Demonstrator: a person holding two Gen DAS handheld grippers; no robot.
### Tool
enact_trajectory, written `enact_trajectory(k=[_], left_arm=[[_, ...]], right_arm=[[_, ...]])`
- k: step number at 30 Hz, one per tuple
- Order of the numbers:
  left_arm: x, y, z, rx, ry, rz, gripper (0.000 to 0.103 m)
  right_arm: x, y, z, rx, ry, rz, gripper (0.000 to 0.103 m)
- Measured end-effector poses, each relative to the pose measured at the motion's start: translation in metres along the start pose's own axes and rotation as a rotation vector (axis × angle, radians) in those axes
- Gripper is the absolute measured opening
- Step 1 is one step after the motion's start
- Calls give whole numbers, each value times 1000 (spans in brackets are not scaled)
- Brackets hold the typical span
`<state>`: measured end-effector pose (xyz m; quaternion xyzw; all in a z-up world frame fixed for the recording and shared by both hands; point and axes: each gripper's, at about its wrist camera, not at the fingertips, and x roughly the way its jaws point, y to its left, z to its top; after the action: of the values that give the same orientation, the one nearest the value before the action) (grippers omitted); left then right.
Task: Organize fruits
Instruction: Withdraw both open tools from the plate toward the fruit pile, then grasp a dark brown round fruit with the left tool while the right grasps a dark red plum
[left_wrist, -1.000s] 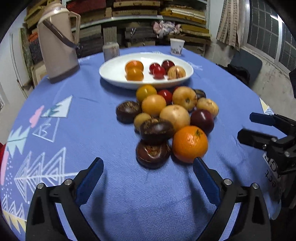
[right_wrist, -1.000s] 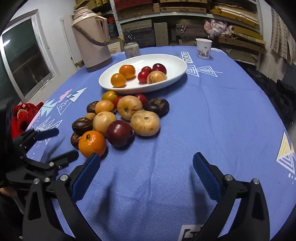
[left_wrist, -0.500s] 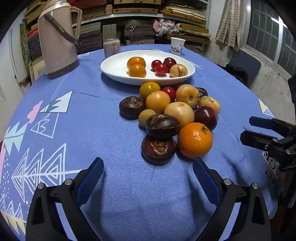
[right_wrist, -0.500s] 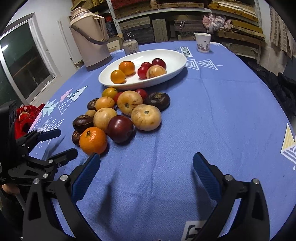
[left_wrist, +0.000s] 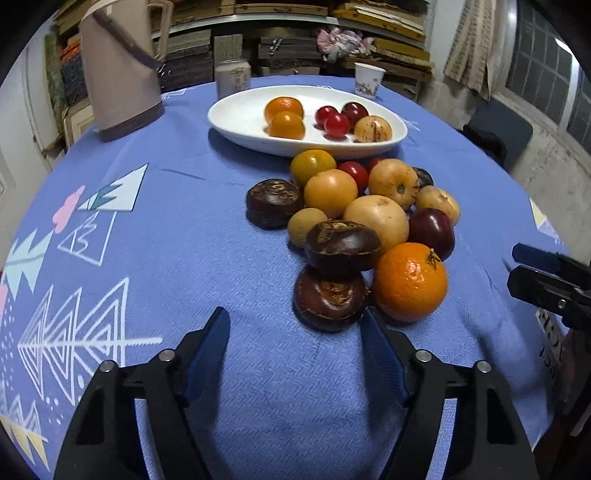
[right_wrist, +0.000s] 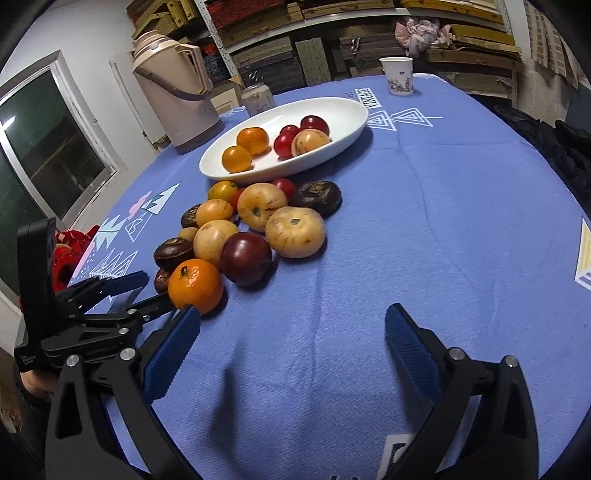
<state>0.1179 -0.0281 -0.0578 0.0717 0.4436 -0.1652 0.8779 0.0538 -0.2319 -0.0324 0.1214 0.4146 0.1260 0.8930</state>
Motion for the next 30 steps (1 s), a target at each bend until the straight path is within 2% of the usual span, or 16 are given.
enact_trajectory(k=[2, 5, 10, 14, 17, 19, 20, 21, 23, 30], left_arm=[[2, -7, 4, 29, -2, -7, 55], [6, -16, 10, 46, -2, -21, 42], [6, -11, 11, 19, -8, -54, 42], [3, -2, 8, -1, -10, -42, 42], [0, 9, 4, -33, -16, -31, 42], [-2, 14, 3, -52, -21, -56, 42], [-1, 15, 3, -55, -20, -60, 42], [-1, 15, 3, -55, -20, -61, 42], [-1, 15, 3, -53, -19, -59, 42], [-2, 20, 3, -77, -21, -96, 42]], right_arm=[[1, 4, 0, -11, 1, -1, 98], [1, 8, 0, -23, 6, -3, 98], [0, 11, 1, -33, 12, -8, 98], [1, 14, 7, -54, 14, -4, 98], [4, 6, 14, 40, 12, 4, 97], [13, 5, 20, 95, 43, 46, 82], [19, 7, 23, 95, 68, 54, 66], [25, 11, 25, 89, 86, 44, 57], [37, 20, 28, 72, 103, 0, 57], [60, 26, 42, 107, 108, -8, 57]])
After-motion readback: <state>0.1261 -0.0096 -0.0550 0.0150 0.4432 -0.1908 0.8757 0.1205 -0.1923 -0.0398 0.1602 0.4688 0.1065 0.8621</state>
